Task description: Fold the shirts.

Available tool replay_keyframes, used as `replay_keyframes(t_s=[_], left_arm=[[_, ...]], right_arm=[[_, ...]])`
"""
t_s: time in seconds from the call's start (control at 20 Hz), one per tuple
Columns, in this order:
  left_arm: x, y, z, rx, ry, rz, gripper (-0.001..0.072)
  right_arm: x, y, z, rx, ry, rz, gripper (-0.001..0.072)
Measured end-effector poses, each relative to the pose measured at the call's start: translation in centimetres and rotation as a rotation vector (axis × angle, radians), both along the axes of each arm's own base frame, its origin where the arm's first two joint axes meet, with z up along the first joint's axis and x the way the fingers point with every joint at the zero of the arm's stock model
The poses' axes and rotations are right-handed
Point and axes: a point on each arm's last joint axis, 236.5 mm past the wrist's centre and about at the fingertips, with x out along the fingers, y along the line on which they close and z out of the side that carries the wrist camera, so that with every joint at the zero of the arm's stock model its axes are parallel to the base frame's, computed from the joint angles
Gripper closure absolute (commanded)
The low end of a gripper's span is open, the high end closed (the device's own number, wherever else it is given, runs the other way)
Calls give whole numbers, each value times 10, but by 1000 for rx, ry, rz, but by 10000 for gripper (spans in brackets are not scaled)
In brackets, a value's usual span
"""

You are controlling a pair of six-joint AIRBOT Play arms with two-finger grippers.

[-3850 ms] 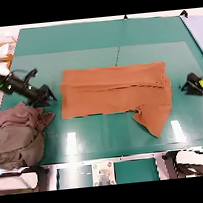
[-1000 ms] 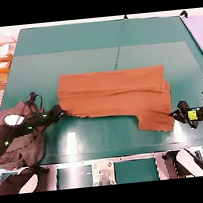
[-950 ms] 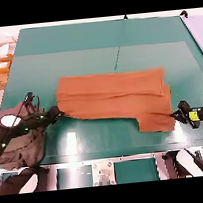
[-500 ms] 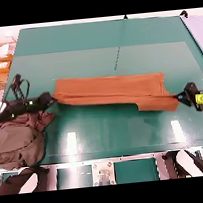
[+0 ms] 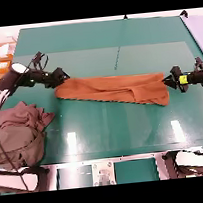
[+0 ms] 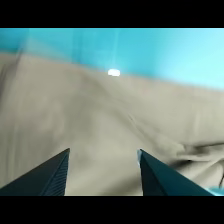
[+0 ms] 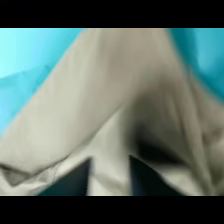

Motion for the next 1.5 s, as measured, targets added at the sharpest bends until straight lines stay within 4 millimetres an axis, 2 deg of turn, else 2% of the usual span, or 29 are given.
replay_keyframes(t_s=[0.1, 0.15, 0.2, 0.25, 0.3, 0.45, 0.7, 0.9, 1.0, 1.05, 1.1, 1.15, 1.2, 1.25, 1.4, 1.5], left_arm=[[14, 17, 3, -14, 10, 23, 216], [17, 29, 6, -25, 23, 28, 217], [16, 40, 9, -36, 41, 31, 217], [13, 51, 12, -44, 61, 30, 217], [6, 58, 14, -49, 86, 16, 217], [-17, 76, 18, -13, 138, -18, 217], [-48, 81, 27, 20, 167, -54, 217], [-55, 76, 37, 3, 151, -73, 217], [-54, 64, 42, -8, 126, -96, 218], [-52, 54, 43, -7, 108, -115, 219], [-50, 42, 45, -3, 84, -136, 220], [-47, 28, 46, 5, 61, -156, 385], [-45, 13, 46, 16, 34, -180, 641], [-42, -2, 47, 29, 2, -202, 683], [-39, -46, 48, 61, -83, -270, 683], [-38, -74, 42, 73, -118, -307, 683]], right_arm=[[14, -8, -2, -3, -16, 26, 234], [18, -13, 2, -9, -31, 46, 164], [21, -20, 7, -15, -47, 72, 163], [20, -26, 13, -18, -59, 103, 158], [17, -32, 16, -24, -62, 126, 108], [0, -47, 7, -41, -29, 190, 94], [-20, -49, -37, 8, 31, 293, 94], [-19, -38, -61, 101, 43, 336, 94], [-16, -27, -69, 127, 41, 375, 96], [-14, -19, -72, 138, 39, 399, 124], [-12, -11, -75, 137, 40, 427, 332], [-10, -6, -80, 126, 44, 451, 610], [-8, -2, -84, 116, 47, 474, 697], [-5, 3, -82, 114, 41, 492, 698], [7, 3, -73, 81, 16, 539, 699], [18, -3, -58, 45, -3, 560, 699]])
